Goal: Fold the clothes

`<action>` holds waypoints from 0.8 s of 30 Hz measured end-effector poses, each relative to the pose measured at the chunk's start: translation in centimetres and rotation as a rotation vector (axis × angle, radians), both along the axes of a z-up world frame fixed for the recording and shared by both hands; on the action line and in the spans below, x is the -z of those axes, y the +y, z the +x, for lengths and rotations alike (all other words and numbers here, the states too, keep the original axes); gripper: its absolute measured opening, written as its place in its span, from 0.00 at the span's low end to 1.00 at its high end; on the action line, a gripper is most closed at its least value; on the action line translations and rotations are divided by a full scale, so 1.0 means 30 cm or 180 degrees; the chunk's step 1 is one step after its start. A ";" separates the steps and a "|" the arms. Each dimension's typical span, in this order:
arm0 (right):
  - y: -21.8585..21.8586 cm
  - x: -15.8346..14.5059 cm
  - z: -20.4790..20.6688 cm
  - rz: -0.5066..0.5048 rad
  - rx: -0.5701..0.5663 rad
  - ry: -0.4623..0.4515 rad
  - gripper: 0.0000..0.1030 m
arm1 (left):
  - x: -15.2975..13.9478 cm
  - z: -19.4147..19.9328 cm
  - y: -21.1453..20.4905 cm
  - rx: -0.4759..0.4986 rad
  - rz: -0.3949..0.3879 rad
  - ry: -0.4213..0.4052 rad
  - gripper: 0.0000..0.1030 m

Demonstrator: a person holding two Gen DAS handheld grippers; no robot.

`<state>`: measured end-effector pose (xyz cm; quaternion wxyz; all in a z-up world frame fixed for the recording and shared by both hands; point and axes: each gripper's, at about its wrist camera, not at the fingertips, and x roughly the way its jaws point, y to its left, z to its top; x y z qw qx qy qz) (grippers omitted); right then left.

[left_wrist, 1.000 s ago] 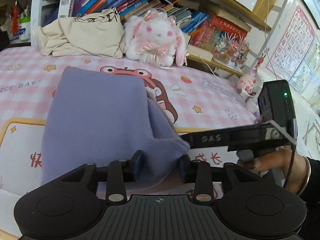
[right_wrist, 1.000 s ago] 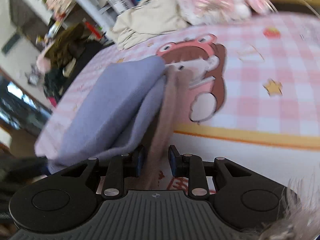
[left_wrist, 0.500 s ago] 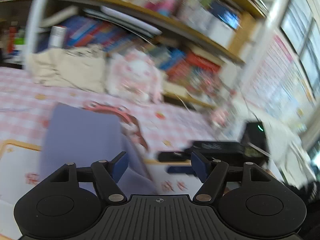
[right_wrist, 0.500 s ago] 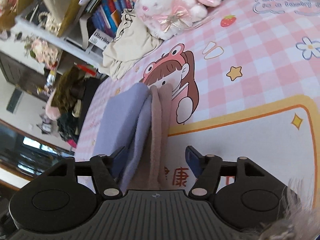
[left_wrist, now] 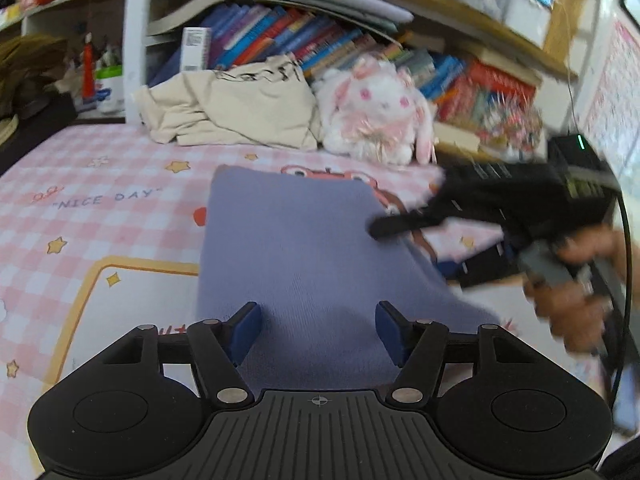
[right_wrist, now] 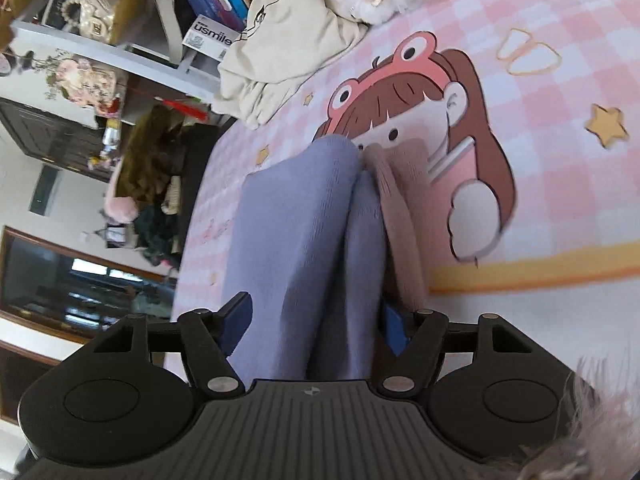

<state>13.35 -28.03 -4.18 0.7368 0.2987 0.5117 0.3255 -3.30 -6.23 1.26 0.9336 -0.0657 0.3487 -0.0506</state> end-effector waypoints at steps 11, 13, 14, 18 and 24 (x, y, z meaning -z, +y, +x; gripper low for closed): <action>0.194 -0.101 -0.218 -0.1774 -0.0808 -0.2404 0.21 | 0.010 -0.001 -0.031 0.0258 0.0156 0.0043 0.63; 0.163 -0.063 -0.156 -0.1653 -0.0561 -0.1918 0.34 | 0.003 0.001 -0.047 0.0320 0.0244 0.0050 0.66; 0.141 -0.059 -0.135 -0.1538 -0.0456 -0.1746 0.41 | -0.001 0.001 -0.053 0.0329 0.0283 0.0067 0.66; 0.039 -0.059 -0.081 -0.0946 -0.0214 -0.1124 0.52 | -0.037 -0.018 -0.040 0.0332 0.0230 -0.0007 0.66; -0.061 -0.044 -0.114 -0.0326 -0.0070 -0.0421 0.51 | -0.088 -0.038 0.007 0.0225 0.0028 -0.0209 0.66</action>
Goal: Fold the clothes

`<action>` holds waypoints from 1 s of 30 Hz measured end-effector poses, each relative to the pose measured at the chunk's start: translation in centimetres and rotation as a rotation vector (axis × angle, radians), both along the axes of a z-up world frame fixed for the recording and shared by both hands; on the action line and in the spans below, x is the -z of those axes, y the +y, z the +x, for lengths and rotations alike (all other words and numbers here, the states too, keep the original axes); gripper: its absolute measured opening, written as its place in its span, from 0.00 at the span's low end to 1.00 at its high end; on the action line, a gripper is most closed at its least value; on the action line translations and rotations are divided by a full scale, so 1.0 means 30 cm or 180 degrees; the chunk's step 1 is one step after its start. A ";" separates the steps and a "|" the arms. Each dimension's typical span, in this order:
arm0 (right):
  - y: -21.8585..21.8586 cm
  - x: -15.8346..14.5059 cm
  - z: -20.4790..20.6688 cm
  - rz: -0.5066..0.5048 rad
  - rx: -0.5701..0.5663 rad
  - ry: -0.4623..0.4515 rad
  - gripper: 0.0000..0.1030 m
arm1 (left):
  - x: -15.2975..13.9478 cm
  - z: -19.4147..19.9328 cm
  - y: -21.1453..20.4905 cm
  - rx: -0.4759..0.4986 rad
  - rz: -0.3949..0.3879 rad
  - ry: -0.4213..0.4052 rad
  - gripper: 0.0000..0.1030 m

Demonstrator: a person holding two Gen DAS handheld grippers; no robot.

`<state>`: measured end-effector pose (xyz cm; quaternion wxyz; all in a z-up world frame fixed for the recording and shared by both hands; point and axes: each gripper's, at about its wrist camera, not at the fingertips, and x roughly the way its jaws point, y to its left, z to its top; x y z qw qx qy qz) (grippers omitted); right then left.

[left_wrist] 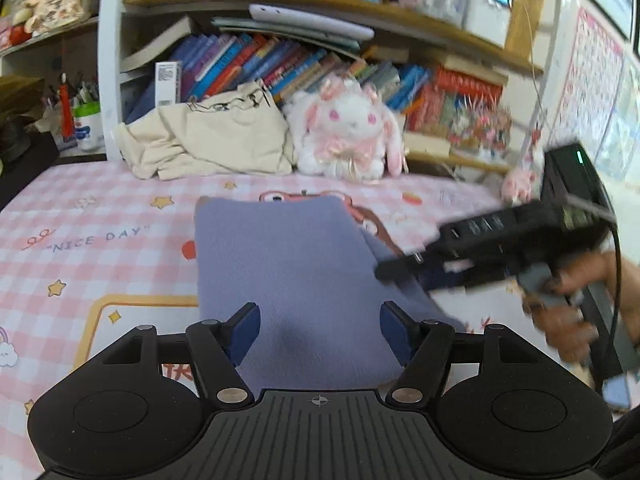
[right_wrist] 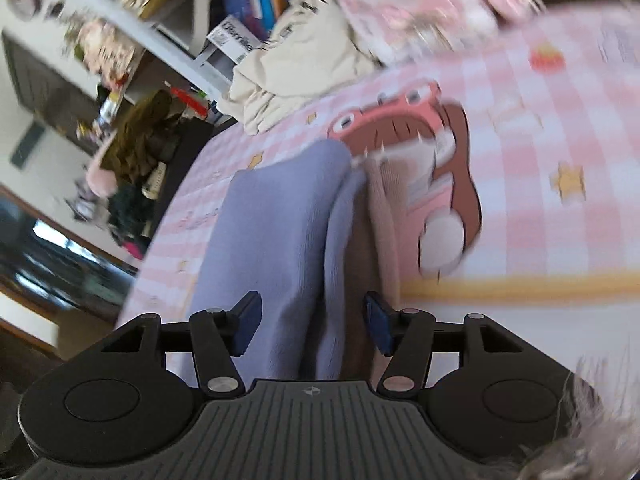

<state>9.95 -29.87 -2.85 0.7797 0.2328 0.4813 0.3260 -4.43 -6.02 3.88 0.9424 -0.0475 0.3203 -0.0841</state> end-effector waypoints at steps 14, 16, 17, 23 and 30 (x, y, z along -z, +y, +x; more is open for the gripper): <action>0.162 -0.077 -0.156 -0.1276 -0.0427 -0.1350 0.13 | 0.090 0.076 -0.014 0.0025 0.0188 0.0165 0.64; 0.124 -0.016 -0.115 -0.1137 -0.0262 -0.0982 0.13 | 0.094 0.073 -0.025 0.0070 0.0247 0.0161 0.64; 0.101 -0.005 -0.104 -0.0976 -0.0165 -0.0884 0.13 | 0.094 0.070 -0.030 0.0075 0.0277 0.0159 0.64; 0.052 -0.016 -0.088 -0.0686 0.0020 -0.0648 0.19 | 0.067 0.062 -0.013 -0.0016 0.0158 0.0165 0.65; -0.032 -0.044 -0.134 -0.0082 0.0168 -0.0167 0.58 | -0.015 0.013 0.002 -0.0157 0.0078 -0.0098 0.66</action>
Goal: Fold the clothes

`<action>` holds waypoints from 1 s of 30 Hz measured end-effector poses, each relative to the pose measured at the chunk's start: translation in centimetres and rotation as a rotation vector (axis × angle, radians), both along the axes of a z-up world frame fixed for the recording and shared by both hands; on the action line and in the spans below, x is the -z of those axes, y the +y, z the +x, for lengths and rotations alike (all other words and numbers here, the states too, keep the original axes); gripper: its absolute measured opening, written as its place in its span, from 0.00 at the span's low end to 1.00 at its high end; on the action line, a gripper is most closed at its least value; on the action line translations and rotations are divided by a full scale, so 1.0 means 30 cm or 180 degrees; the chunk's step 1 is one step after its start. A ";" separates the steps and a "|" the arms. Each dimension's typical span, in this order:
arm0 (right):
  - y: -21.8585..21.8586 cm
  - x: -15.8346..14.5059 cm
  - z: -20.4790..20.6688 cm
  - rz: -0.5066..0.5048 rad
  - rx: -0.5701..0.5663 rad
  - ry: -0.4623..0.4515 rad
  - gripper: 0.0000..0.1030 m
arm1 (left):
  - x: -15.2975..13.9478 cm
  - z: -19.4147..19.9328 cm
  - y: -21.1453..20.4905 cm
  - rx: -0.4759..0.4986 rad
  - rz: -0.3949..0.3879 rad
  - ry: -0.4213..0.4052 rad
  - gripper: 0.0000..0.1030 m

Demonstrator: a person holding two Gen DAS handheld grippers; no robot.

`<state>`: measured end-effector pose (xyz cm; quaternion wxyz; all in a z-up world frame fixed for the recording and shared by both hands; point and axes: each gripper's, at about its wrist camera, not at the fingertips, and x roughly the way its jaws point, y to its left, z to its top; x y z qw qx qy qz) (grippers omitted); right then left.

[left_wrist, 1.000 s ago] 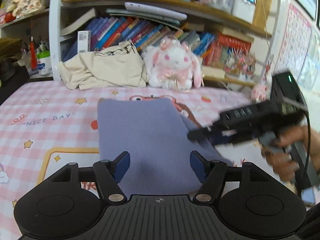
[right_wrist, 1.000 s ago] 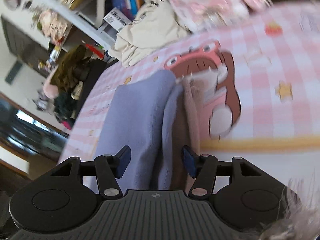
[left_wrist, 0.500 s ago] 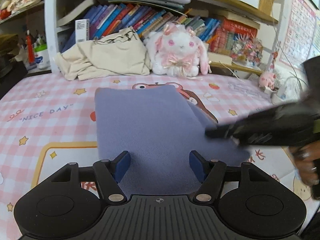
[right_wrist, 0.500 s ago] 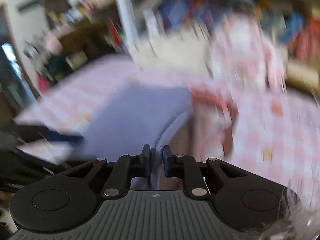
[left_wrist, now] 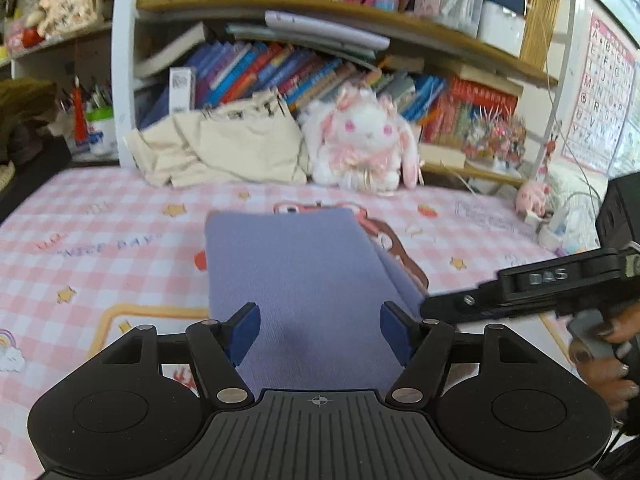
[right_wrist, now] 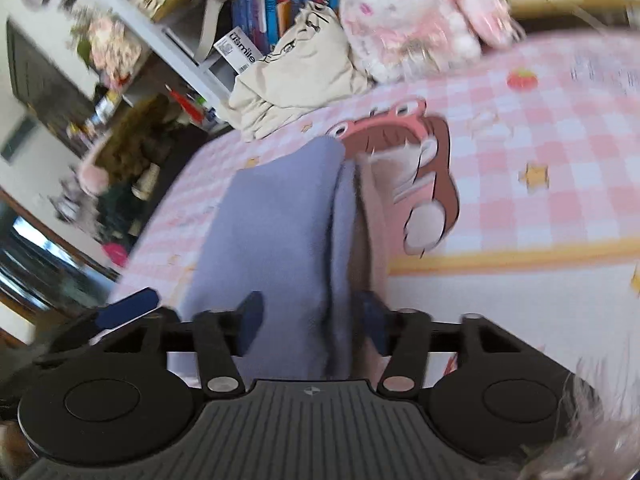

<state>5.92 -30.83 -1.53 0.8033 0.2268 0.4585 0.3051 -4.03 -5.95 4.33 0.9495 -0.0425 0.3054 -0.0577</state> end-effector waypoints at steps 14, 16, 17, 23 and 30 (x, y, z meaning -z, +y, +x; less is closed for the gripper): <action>0.032 -0.056 -0.089 -0.0366 -0.0106 -0.0431 0.17 | -0.002 -0.008 0.023 -0.0294 0.0033 0.0051 0.79; 0.037 -0.071 -0.111 -0.0499 -0.0119 -0.0589 0.16 | 0.002 -0.011 0.035 -0.0316 -0.0020 0.0074 0.79; 0.045 -0.066 -0.111 -0.0607 -0.0131 -0.0584 0.16 | 0.007 -0.011 0.040 -0.0328 -0.0039 0.0101 0.79; 0.060 -0.002 -0.093 -0.0867 -0.0127 -0.0327 0.20 | 0.025 -0.008 0.076 -0.0402 -0.0144 0.0227 0.79; 0.045 -0.048 -0.127 -0.0880 0.0012 -0.0499 0.66 | 0.041 -0.006 0.121 -0.0434 -0.0301 0.0353 0.79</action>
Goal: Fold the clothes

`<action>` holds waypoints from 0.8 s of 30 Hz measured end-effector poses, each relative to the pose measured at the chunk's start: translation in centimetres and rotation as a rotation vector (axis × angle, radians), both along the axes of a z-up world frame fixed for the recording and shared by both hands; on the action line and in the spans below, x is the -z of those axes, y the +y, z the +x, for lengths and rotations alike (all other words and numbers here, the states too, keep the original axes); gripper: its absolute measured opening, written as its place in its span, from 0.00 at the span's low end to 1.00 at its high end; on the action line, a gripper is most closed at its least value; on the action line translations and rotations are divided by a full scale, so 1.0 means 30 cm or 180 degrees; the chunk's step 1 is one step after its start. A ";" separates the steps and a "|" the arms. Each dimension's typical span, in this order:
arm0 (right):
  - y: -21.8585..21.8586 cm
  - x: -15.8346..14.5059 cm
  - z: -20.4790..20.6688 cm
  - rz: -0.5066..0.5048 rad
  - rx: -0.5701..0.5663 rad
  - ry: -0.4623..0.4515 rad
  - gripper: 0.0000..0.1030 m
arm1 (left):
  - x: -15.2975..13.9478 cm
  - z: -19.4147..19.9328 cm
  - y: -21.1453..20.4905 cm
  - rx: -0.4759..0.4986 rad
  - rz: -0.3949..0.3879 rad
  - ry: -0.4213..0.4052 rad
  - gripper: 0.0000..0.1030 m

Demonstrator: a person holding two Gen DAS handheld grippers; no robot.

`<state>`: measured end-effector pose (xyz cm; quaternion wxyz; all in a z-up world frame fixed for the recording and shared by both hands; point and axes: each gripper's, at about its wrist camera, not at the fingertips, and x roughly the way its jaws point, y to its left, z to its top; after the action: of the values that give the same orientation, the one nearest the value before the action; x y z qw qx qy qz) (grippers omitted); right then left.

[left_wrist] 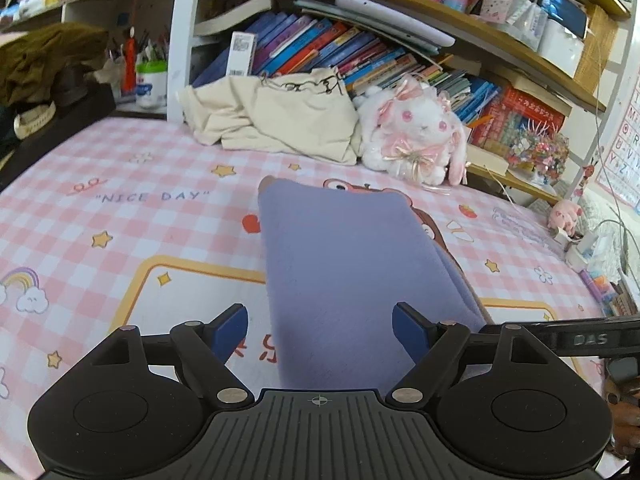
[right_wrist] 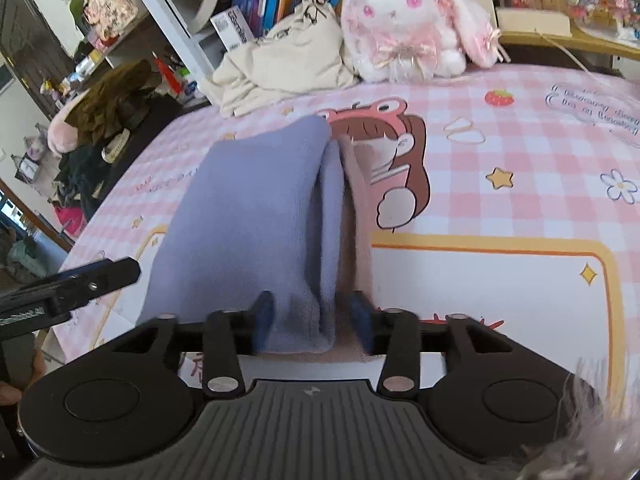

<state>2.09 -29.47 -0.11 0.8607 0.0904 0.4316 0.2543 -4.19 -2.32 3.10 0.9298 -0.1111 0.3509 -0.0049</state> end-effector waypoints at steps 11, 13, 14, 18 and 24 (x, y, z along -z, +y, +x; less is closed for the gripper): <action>-0.014 0.047 0.097 0.0227 0.0252 0.0423 0.80 | 0.081 0.079 0.101 0.0014 -0.0744 0.0285 0.78; -0.013 0.067 0.137 0.0358 0.0310 0.0582 0.79 | 0.102 0.112 0.117 0.0001 -0.0839 0.0352 0.77; -0.011 0.077 0.155 0.0403 0.0338 0.0649 0.78 | 0.113 0.128 0.125 -0.0006 -0.0887 0.0385 0.76; 0.008 0.096 0.200 0.0487 0.0398 0.0813 0.68 | 0.151 0.183 0.154 -0.0022 -0.1078 0.0506 0.74; 0.051 0.103 0.205 0.0419 0.0396 0.0790 0.44 | 0.195 0.223 0.176 0.0043 -0.1336 0.0623 0.63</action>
<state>8.25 -27.94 -3.18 0.8071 0.2038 0.5106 0.2151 2.49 2.96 -2.74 0.8477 -0.2997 0.4315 -0.0731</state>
